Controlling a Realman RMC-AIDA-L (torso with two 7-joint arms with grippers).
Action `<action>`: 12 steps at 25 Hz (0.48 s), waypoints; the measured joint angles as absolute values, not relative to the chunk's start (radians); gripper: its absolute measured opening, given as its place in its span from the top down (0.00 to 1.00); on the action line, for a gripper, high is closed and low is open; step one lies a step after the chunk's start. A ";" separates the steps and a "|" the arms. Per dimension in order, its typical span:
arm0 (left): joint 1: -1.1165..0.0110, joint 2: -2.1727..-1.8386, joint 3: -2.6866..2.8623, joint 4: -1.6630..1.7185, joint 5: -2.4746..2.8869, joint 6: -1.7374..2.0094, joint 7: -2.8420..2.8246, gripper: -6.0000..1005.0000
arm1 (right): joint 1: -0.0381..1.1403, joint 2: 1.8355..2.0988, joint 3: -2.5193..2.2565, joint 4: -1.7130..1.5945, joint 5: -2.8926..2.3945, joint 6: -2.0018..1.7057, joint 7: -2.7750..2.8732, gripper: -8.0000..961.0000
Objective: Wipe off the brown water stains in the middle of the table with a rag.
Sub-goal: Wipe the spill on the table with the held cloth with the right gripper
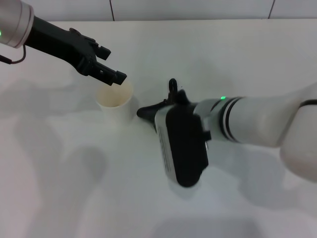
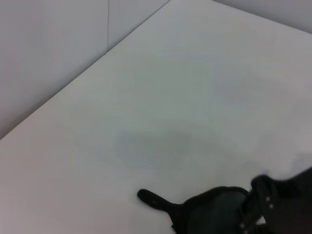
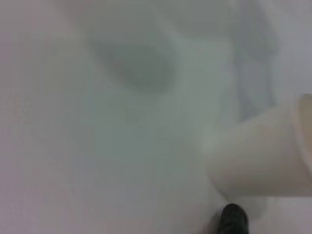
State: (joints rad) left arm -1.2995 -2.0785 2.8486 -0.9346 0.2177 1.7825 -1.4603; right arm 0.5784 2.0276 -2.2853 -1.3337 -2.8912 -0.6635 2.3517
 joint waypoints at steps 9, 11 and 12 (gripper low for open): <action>-1.296 -2.079 2.849 -0.938 0.218 1.782 -1.456 0.11 | 0.555 2.025 -2.355 -1.405 -2.912 -0.786 2.317 0.92; -1.297 -2.078 2.849 -0.938 0.218 1.779 -1.456 0.11 | 0.541 2.025 -2.358 -1.425 -2.912 -0.803 2.305 0.92; -1.297 -2.078 2.849 -0.937 0.218 1.777 -1.456 0.11 | 0.533 2.025 -2.358 -1.432 -2.912 -0.805 2.296 0.92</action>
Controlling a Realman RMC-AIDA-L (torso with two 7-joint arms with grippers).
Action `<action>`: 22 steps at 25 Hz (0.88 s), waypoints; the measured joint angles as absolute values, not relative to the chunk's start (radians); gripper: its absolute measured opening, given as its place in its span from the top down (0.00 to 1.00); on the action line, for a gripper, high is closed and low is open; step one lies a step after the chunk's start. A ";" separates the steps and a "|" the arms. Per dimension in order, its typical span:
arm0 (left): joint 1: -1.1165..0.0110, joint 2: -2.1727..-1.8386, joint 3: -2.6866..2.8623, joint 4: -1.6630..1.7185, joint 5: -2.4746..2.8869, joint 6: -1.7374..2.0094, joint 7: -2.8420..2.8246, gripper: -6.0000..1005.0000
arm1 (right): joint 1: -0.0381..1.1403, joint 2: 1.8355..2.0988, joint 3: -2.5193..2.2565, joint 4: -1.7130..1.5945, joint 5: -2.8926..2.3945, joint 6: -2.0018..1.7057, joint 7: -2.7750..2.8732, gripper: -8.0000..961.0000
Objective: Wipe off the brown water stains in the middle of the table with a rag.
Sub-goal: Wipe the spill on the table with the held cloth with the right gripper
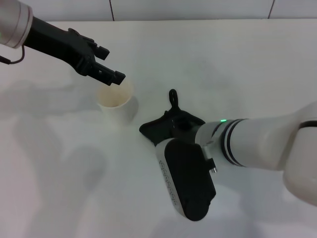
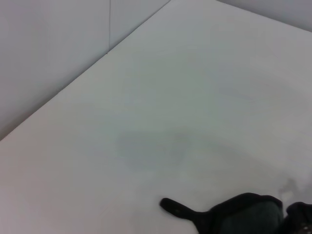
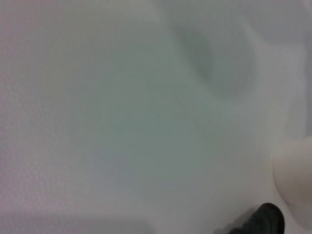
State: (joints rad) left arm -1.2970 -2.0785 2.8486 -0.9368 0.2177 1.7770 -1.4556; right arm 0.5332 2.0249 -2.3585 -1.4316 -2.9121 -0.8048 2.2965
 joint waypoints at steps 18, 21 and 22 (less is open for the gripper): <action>-1.300 -2.079 2.849 -0.933 0.218 1.772 -1.459 0.11 | 0.566 2.028 -2.323 -1.307 -2.922 -0.592 2.292 0.92; -1.300 -2.079 2.849 -0.933 0.218 1.772 -1.460 0.11 | 0.615 2.028 -2.303 -1.243 -2.920 -0.587 2.345 0.92; -1.300 -2.079 2.849 -0.933 0.218 1.772 -1.460 0.11 | 0.633 2.028 -2.294 -1.220 -2.920 -0.587 2.365 0.92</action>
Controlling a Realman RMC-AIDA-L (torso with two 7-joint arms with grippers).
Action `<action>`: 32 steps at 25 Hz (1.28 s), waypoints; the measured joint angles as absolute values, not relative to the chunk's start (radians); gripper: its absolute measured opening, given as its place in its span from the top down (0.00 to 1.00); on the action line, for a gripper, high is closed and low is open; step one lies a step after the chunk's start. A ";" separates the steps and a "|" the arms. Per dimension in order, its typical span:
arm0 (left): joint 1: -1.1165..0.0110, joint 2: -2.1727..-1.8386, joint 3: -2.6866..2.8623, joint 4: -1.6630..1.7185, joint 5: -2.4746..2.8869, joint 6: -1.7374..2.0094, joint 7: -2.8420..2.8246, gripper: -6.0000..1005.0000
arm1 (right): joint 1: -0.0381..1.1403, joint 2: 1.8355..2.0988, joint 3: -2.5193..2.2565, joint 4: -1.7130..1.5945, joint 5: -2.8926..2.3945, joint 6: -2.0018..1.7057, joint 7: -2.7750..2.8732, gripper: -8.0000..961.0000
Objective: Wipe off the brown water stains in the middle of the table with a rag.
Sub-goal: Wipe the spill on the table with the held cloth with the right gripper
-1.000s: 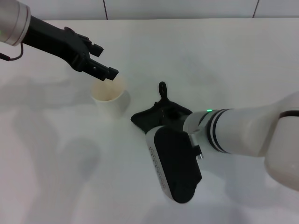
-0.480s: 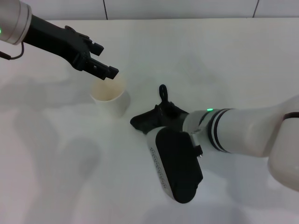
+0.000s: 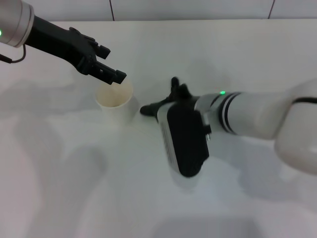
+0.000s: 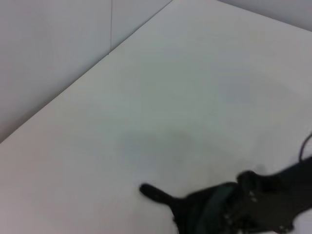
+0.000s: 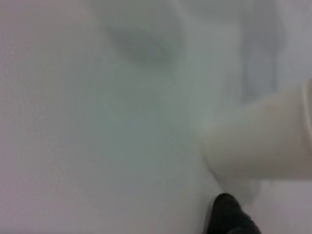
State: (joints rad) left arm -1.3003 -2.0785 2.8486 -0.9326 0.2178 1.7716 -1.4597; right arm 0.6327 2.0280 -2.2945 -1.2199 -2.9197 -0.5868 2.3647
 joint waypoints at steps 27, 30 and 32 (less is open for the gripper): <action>-1.297 -2.077 2.849 -0.935 0.219 1.765 -1.453 0.11 | 0.462 2.021 -2.314 -1.518 -2.928 -0.939 2.239 0.92; -1.298 -2.077 2.849 -0.934 0.221 1.755 -1.453 0.11 | 0.459 2.022 -2.302 -1.524 -2.928 -0.982 2.239 0.92; -1.298 -2.077 2.849 -0.933 0.222 1.752 -1.453 0.11 | 0.452 2.021 -2.284 -1.527 -2.929 -0.996 2.243 0.92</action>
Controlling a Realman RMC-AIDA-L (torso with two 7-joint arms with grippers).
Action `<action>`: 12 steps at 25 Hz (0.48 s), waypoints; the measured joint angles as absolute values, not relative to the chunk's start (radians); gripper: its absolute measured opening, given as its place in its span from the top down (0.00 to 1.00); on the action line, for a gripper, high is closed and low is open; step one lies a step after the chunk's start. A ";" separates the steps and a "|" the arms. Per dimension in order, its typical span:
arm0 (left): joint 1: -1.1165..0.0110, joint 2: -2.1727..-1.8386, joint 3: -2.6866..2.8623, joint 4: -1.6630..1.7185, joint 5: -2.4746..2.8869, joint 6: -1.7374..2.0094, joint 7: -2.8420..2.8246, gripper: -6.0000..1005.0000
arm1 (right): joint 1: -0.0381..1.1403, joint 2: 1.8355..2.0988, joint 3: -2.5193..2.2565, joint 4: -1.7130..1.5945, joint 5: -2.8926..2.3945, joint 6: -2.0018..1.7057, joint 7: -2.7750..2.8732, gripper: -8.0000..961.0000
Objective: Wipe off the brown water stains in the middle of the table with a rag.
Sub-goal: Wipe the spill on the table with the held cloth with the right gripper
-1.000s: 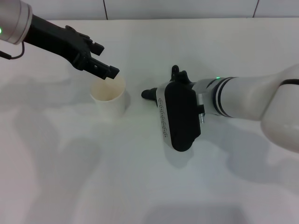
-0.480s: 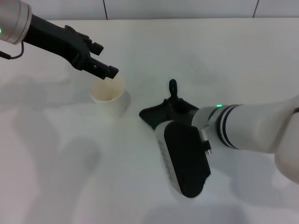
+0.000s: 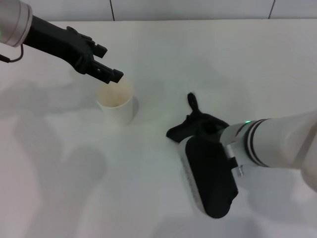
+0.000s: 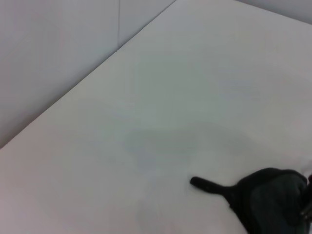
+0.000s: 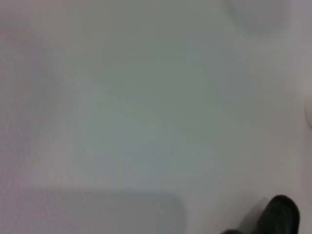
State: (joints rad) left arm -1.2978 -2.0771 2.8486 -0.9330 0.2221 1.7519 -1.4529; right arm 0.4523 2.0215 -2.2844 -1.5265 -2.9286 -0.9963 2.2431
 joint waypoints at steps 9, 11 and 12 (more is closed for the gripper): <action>-1.292 -2.077 2.849 -0.933 0.222 1.747 -1.451 0.11 | 0.368 2.018 -2.096 -1.554 -2.953 -1.026 2.246 0.92; -1.292 -2.077 2.849 -0.933 0.222 1.746 -1.449 0.11 | 0.359 2.017 -2.034 -1.543 -2.954 -1.035 2.247 0.92; -1.292 -2.077 2.849 -0.933 0.221 1.746 -1.448 0.11 | 0.355 2.017 -2.000 -1.538 -2.950 -1.039 2.247 0.92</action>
